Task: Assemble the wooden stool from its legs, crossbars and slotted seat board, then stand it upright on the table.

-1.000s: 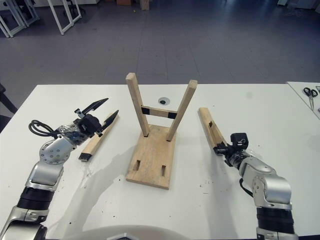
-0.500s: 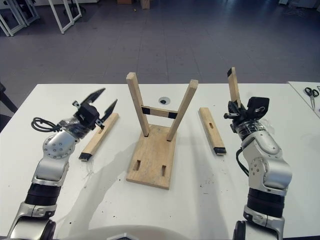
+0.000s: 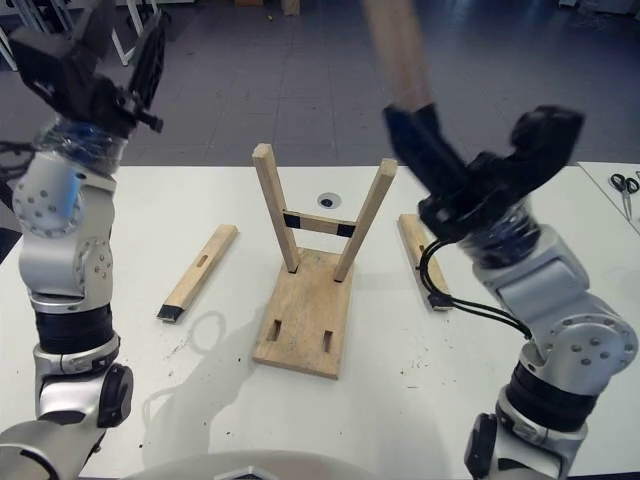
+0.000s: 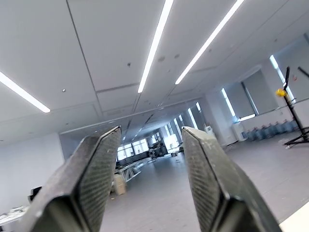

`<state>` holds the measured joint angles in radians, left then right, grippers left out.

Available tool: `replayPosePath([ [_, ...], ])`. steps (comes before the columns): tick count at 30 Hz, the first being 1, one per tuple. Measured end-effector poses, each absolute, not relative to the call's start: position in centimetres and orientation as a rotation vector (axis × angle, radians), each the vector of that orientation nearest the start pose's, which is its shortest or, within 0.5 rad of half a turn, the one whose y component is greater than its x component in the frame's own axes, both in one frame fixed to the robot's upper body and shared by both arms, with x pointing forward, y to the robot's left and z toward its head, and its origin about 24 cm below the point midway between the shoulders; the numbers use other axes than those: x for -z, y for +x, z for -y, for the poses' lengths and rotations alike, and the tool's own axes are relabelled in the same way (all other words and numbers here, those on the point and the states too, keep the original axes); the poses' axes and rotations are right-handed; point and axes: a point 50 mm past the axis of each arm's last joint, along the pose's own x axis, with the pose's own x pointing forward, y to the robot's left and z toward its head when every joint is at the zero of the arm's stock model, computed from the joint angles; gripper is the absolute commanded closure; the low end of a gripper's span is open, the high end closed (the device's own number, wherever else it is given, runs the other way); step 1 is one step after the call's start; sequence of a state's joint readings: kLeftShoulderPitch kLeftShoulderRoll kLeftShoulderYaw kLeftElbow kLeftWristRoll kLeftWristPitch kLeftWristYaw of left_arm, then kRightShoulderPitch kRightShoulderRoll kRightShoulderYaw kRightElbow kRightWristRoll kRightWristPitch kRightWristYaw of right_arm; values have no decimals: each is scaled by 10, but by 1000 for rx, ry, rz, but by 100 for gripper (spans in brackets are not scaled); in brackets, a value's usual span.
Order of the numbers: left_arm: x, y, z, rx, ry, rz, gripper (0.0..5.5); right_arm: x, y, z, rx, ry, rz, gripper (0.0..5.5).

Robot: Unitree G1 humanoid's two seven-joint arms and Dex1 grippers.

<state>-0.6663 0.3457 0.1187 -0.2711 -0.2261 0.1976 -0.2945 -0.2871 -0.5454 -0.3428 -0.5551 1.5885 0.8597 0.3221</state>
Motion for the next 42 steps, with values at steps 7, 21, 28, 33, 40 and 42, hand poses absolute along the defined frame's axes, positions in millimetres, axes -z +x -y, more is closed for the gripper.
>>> replayPosePath([
  [7,-327,276,-112,659,105,747,320,-186,211,146,-1215,340,-148,509],
  [21,-218,277,-110,809,461,128,320,-203,230,134,-1190,224,-53,509],
  [28,-209,274,-111,813,459,96,320,-219,233,131,-1168,266,33,509],
  [33,-208,270,-101,834,406,121,320,-228,236,130,-1155,345,82,509],
  [40,-206,269,-90,857,345,138,320,-232,241,128,-1136,450,110,509],
  [42,-206,268,-87,862,326,145,320,-233,243,129,-1123,498,114,509],
])
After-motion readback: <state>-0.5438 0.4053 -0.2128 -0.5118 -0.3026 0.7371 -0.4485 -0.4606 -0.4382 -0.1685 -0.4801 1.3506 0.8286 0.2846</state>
